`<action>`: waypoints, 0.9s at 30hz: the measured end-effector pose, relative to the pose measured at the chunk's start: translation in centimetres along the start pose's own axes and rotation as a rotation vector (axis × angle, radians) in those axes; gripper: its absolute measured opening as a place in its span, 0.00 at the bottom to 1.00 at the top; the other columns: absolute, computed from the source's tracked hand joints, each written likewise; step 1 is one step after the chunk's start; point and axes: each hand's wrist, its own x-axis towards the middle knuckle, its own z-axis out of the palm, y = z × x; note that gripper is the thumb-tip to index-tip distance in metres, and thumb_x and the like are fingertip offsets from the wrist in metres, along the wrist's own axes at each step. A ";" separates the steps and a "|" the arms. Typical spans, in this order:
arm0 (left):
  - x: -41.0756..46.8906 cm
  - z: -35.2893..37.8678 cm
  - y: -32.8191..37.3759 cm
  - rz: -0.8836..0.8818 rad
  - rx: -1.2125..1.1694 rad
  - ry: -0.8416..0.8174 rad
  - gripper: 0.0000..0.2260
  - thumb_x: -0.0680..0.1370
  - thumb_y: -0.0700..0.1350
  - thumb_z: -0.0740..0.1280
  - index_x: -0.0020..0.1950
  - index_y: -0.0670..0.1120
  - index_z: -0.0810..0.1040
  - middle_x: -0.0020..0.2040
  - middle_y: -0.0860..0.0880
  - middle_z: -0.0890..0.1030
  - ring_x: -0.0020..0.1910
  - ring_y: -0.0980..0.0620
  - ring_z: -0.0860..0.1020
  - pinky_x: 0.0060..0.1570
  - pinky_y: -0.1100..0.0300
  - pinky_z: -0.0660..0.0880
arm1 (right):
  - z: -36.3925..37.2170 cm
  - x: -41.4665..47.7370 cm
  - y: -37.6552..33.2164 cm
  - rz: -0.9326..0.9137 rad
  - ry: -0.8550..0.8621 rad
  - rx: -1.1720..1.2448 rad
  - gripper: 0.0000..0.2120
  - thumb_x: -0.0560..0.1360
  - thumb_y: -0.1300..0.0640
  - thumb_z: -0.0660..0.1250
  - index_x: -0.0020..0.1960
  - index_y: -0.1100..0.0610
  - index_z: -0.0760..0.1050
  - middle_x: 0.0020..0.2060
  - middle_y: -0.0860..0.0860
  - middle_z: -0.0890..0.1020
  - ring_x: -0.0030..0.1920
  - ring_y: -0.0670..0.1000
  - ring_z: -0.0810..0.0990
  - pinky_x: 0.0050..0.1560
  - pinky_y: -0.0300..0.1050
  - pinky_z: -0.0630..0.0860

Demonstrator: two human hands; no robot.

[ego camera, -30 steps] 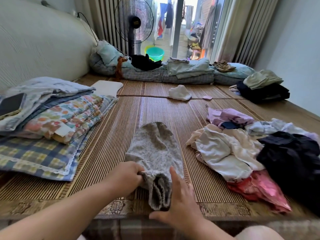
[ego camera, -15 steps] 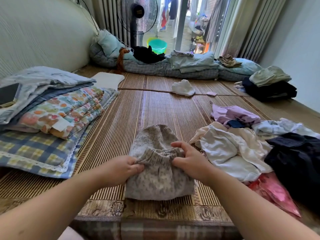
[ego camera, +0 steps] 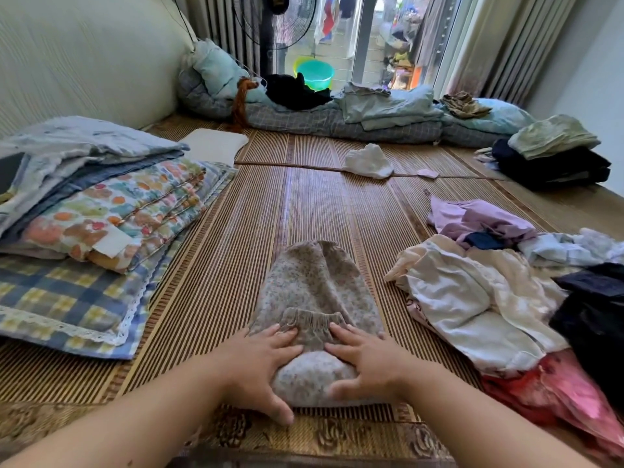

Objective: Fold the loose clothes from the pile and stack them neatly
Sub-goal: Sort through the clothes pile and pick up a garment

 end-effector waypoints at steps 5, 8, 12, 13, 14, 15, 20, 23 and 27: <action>-0.7 0.2 -1.1 0.032 0.034 0.006 0.43 0.67 0.60 0.62 0.78 0.60 0.43 0.79 0.58 0.44 0.76 0.58 0.41 0.73 0.51 0.39 | 1.3 -1.3 1.0 -0.025 -0.056 -0.143 0.54 0.63 0.23 0.60 0.78 0.44 0.39 0.75 0.38 0.37 0.75 0.42 0.35 0.72 0.59 0.38; -1.4 0.4 -1.7 0.047 0.050 0.075 0.38 0.68 0.54 0.60 0.78 0.59 0.50 0.78 0.59 0.50 0.76 0.62 0.45 0.71 0.56 0.39 | 1.6 -2.6 1.6 -0.002 0.064 -0.123 0.37 0.73 0.44 0.60 0.78 0.45 0.49 0.78 0.41 0.47 0.77 0.42 0.44 0.74 0.56 0.44; -2.3 0.5 -1.7 0.036 -0.143 0.228 0.20 0.72 0.51 0.61 0.64 0.59 0.74 0.73 0.60 0.67 0.73 0.63 0.59 0.73 0.57 0.56 | 1.4 -4.6 1.6 0.007 0.217 0.161 0.23 0.74 0.56 0.59 0.68 0.46 0.73 0.72 0.41 0.68 0.75 0.42 0.58 0.74 0.47 0.56; -2.8 0.5 -1.8 0.017 -0.269 0.253 0.14 0.72 0.51 0.62 0.56 0.59 0.78 0.68 0.60 0.73 0.70 0.62 0.65 0.70 0.56 0.63 | 1.5 -5.1 1.5 0.002 0.250 0.259 0.21 0.75 0.57 0.60 0.66 0.47 0.75 0.70 0.41 0.71 0.74 0.41 0.59 0.74 0.44 0.59; -3.3 0.5 -1.8 -0.001 -0.416 0.268 0.09 0.72 0.50 0.62 0.50 0.58 0.79 0.61 0.61 0.78 0.64 0.61 0.72 0.65 0.55 0.70 | 1.6 -5.6 1.5 -0.009 0.274 0.340 0.19 0.75 0.57 0.61 0.65 0.46 0.76 0.68 0.39 0.72 0.73 0.39 0.60 0.73 0.40 0.59; -3.8 0.5 -1.7 -0.006 -0.548 0.280 0.07 0.72 0.50 0.62 0.46 0.57 0.78 0.53 0.61 0.82 0.55 0.58 0.78 0.57 0.55 0.75 | 1.5 -6.1 1.3 -0.013 0.282 0.416 0.19 0.76 0.57 0.62 0.65 0.45 0.76 0.67 0.37 0.72 0.72 0.38 0.61 0.72 0.38 0.59; -5.3 -1.5 -1.2 0.004 -0.943 0.459 0.13 0.71 0.50 0.60 0.51 0.55 0.81 0.47 0.52 0.84 0.45 0.51 0.81 0.44 0.55 0.79 | -2.6 -7.4 0.2 -0.039 0.360 0.888 0.09 0.70 0.58 0.64 0.38 0.45 0.78 0.34 0.41 0.80 0.38 0.41 0.78 0.41 0.39 0.76; -3.7 -3.8 -1.8 -0.155 -0.992 0.620 0.13 0.72 0.54 0.58 0.51 0.55 0.79 0.45 0.52 0.82 0.46 0.51 0.79 0.42 0.54 0.74 | -5.7 -4.7 0.5 0.045 0.529 0.999 0.03 0.73 0.56 0.65 0.43 0.49 0.77 0.41 0.45 0.81 0.43 0.46 0.79 0.40 0.42 0.76; 0.2 -6.0 -3.7 -0.435 -1.010 0.673 0.14 0.80 0.53 0.59 0.62 0.49 0.75 0.53 0.50 0.78 0.52 0.49 0.75 0.49 0.52 0.73 | -8.1 1.8 1.5 0.286 0.634 0.994 0.17 0.76 0.54 0.66 0.64 0.51 0.72 0.60 0.53 0.78 0.58 0.53 0.76 0.59 0.50 0.74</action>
